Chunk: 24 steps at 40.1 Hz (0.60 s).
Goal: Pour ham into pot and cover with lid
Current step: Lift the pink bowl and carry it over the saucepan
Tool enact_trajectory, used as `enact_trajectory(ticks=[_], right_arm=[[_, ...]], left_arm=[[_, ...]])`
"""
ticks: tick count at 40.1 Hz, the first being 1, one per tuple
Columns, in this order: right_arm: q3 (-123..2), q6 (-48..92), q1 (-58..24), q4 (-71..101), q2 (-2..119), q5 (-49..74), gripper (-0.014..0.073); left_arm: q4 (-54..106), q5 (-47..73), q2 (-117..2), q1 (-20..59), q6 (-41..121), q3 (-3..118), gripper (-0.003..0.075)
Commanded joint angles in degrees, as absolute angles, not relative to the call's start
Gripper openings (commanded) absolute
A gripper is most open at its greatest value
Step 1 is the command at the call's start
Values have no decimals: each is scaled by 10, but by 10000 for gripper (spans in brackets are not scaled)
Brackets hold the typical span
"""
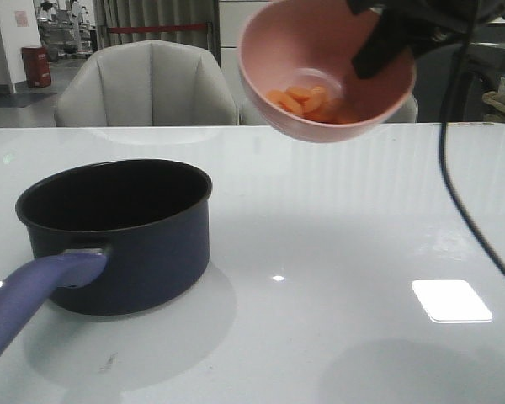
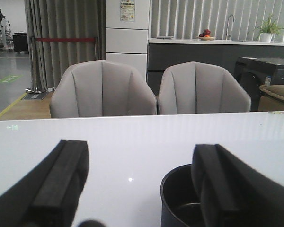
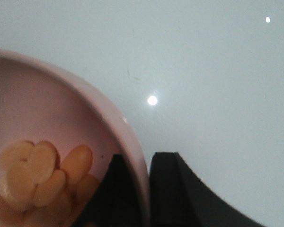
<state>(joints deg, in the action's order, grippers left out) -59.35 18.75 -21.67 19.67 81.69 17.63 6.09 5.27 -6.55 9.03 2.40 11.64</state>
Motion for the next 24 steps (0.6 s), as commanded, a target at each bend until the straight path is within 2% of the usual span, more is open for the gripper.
enact_trajectory(ticks=[1,12,24], right_arm=[[-613,194,-257,205,805,66,133],[-619,196,-342,198,864,-92,133],[-649,254,-392,130,960,-276,133]], left_arm=[[63,17,-77,94,24,133,499],[63,18,-77,94,24,133,498],[63,23,-77,94,24,133,498]])
